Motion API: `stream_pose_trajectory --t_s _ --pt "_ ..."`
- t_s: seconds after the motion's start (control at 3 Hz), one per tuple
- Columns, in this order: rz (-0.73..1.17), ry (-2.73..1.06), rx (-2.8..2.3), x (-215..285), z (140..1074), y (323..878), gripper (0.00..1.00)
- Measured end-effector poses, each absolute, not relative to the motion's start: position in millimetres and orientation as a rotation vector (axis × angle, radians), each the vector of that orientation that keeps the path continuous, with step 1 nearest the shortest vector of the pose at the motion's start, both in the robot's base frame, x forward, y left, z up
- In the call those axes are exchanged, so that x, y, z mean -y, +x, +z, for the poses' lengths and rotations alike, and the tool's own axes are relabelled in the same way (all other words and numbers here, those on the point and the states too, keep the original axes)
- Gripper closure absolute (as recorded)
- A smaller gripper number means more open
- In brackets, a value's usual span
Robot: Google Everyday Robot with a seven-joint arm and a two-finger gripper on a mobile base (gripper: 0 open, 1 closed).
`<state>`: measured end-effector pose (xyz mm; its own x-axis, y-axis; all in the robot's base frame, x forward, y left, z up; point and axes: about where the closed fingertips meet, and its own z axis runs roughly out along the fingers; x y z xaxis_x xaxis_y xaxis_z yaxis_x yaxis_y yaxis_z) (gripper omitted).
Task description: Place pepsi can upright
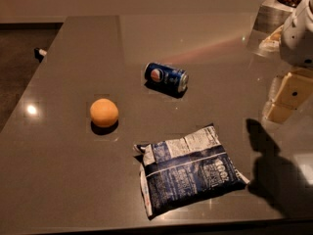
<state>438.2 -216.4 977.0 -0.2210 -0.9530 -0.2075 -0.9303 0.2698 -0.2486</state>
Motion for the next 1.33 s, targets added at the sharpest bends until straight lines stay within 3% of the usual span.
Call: stream_pose_trajectory --t_s 0.67,1.33 --pt "-0.06 -1.728 -2.223 201 981 457 0.0" --pt "0.099 -1.617 -2.281 147 980 526 0.0"
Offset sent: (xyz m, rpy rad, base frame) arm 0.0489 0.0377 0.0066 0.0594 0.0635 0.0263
